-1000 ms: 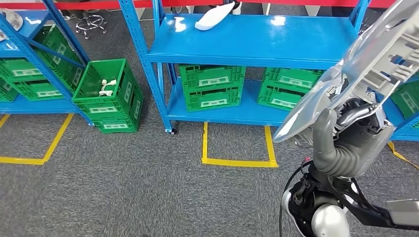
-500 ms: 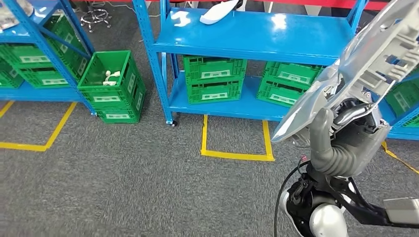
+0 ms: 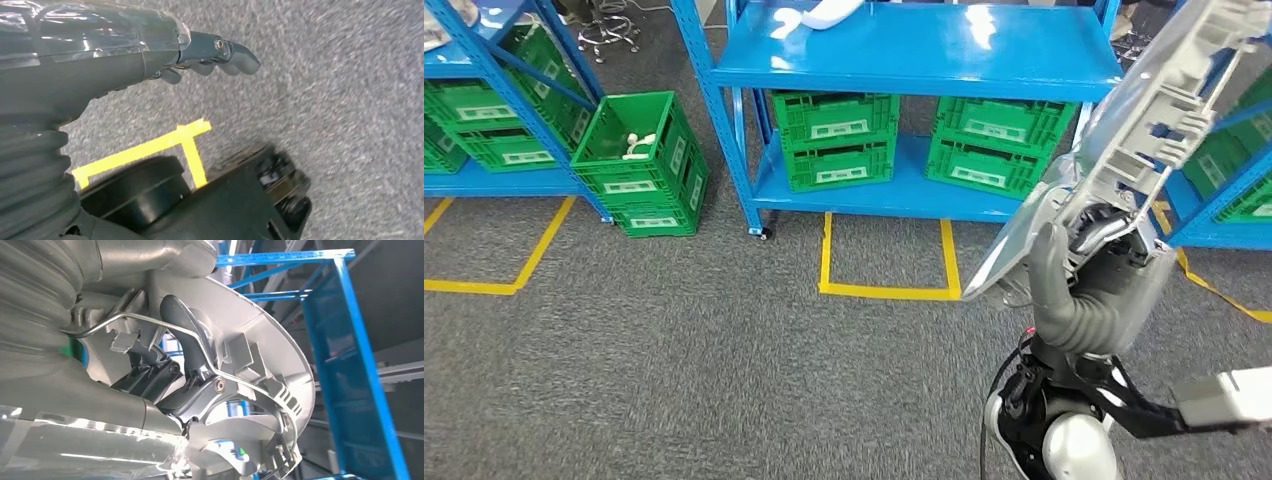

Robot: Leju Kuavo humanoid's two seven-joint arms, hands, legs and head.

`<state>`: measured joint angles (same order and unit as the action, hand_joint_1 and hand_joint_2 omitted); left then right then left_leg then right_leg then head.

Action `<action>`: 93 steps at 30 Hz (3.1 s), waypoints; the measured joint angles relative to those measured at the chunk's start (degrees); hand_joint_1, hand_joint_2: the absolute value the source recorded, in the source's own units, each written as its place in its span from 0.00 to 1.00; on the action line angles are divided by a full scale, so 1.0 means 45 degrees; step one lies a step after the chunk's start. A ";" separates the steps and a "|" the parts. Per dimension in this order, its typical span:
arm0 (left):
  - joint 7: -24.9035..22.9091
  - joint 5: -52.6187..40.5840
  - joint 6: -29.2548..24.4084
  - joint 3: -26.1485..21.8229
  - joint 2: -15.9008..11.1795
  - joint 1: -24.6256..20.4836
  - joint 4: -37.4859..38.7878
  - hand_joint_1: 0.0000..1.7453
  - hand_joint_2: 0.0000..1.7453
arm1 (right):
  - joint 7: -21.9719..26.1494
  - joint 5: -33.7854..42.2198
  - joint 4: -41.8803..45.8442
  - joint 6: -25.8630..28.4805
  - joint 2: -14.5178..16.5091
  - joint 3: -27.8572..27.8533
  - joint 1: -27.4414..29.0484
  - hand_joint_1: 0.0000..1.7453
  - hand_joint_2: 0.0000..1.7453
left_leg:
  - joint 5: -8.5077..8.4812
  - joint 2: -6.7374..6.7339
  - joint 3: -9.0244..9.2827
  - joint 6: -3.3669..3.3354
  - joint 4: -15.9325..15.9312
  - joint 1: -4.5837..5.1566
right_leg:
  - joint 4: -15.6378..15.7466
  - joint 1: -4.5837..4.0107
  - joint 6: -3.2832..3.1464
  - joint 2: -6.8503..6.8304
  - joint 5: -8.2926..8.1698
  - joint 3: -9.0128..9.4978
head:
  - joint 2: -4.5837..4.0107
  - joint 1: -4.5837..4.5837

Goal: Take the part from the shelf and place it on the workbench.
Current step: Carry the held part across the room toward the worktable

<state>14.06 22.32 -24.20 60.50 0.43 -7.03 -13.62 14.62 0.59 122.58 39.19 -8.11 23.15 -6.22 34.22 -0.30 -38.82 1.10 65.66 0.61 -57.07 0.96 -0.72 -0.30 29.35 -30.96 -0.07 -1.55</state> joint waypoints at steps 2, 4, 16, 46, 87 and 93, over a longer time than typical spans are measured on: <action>0.0001 0.0012 0.0001 0.0013 0.0024 0.0005 0.0000 0.00 1.00 | -0.0027 0.0054 -0.0090 0.0000 -0.0001 0.0010 0.0081 0.88 1.00 | 0.0864 0.0075 -0.0207 0.0042 0.1538 -0.0038 | -0.0016 -0.0082 -0.0061 -0.0060 -0.0301 -0.0389 | 0.0000 -0.0050; 0.0004 0.0032 0.0001 0.0047 0.0036 0.0004 0.0000 0.00 1.00 | -0.0051 0.0088 -0.0163 0.0000 -0.0005 0.0019 0.0129 0.88 1.00 | 0.0507 0.0103 0.0152 0.0003 0.1989 -0.0026 | -0.0063 -0.0136 -0.0059 -0.0094 -0.0584 -0.0786 | 0.0000 -0.0055; -0.0085 0.0242 0.0036 0.0208 0.0130 -0.0026 0.0001 0.00 1.00 | -0.0515 -0.0272 -0.0397 0.0005 -0.0006 0.0081 0.0317 0.88 1.00 | -0.0803 0.0123 0.2660 -0.0713 -0.2608 0.0031 | -0.2097 -0.0101 0.0577 0.0004 0.0537 -0.2156 | 0.0000 0.0084; -0.0414 0.0413 0.0216 0.0251 0.0092 0.0018 0.0007 0.00 1.00 | -0.1535 -0.1379 -0.1130 0.0004 -0.0166 0.0441 0.0277 0.88 1.00 | -0.1197 -0.0153 0.1660 -0.0608 -0.2000 -0.0056 | -0.1592 -0.0101 0.0522 -0.0223 0.1167 -0.0475 | 0.0000 0.0232; -0.0695 -0.0270 -0.0006 0.0814 -0.0176 -0.0025 0.0004 0.00 1.00 | -0.0438 0.0073 -0.0605 0.0005 -0.0605 0.1134 0.0161 0.88 1.00 | -0.1785 0.1659 0.0547 -0.0328 -0.1449 -0.0068 | -0.0181 -0.0186 -0.0050 0.1054 0.0212 0.0113 | 0.0000 0.0666; -0.0728 -0.0159 -0.0007 0.0865 -0.0212 0.0006 0.0005 0.00 1.00 | -0.0866 -0.0221 -0.0637 0.0001 -0.0705 0.1168 0.0028 0.88 1.00 | -0.0281 -0.0035 -0.0654 0.0154 0.1015 -0.0169 | 0.0223 -0.0086 -0.0120 -0.0019 -0.0059 0.0208 | 0.0000 0.0361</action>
<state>10.78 21.60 -24.23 64.39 -0.53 -7.01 -13.60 10.73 -0.41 119.71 39.19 -11.28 28.41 -6.10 32.96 -0.46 -41.77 1.79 70.22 -0.16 -56.07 0.57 -1.26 -0.39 29.09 -30.03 -0.07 0.07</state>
